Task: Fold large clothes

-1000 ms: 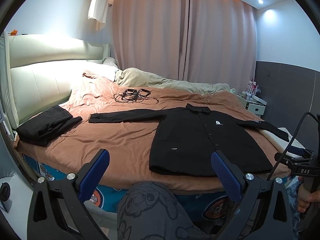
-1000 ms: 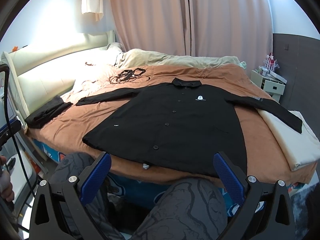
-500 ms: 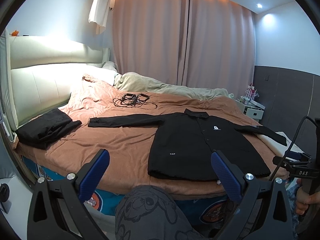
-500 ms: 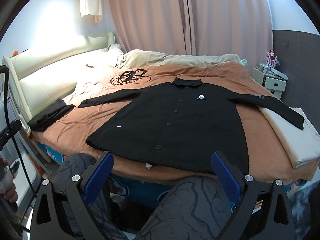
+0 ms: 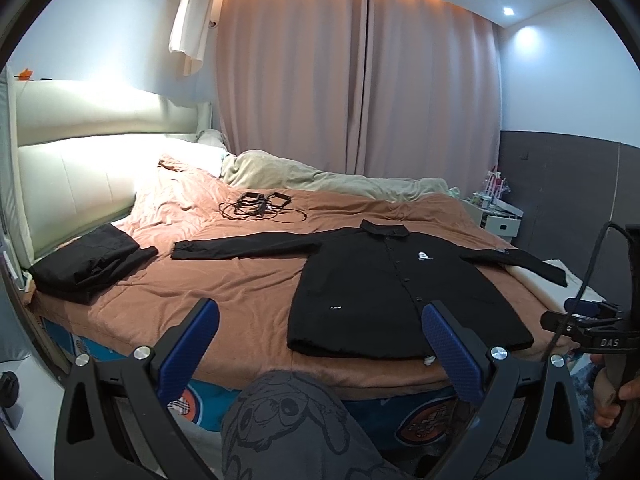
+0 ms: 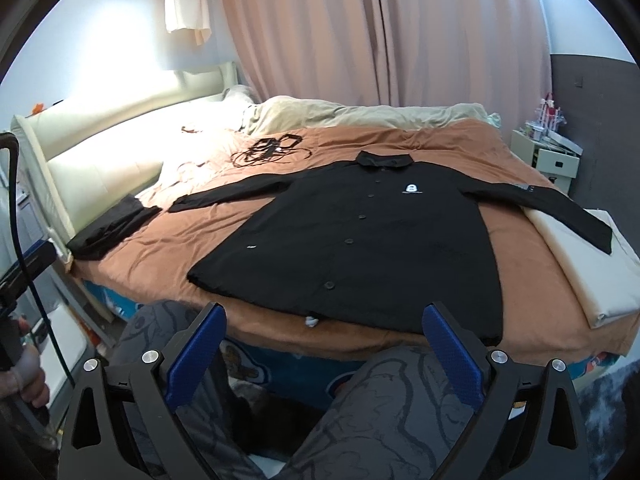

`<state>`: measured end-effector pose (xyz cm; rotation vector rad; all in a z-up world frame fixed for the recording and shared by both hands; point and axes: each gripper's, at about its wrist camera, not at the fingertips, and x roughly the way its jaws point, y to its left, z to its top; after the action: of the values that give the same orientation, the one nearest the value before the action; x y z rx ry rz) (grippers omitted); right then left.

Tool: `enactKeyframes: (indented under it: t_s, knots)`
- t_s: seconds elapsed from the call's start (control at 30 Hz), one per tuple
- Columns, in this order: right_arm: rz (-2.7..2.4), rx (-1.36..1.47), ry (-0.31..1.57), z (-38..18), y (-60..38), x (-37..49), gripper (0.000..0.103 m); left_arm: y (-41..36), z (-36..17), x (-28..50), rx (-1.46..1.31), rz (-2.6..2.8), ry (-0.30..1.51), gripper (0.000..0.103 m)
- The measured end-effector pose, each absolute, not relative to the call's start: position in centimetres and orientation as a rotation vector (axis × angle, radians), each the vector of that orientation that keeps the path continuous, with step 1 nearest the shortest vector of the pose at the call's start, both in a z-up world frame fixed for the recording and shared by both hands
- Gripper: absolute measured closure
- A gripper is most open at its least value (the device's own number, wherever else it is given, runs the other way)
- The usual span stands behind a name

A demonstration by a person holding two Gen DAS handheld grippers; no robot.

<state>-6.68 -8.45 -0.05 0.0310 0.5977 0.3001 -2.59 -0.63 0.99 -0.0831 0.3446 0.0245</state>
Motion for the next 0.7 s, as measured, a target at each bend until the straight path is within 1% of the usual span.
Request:
enactKeyframes:
  t_s: [0.4, 0.7]
  knots:
    - [0.308, 0.023, 0.585, 0.3, -9.1, -7.6, 0.003, -0.4, 0.4, -2.3, -0.119, -0.010, 0.374, 0.000]
    - [0.345, 0.050, 0.591, 0.0, -7.7, -4.0, 0.003, 1.4, 1.0, -0.7, -0.085, 0.034, 0.375, 0.000]
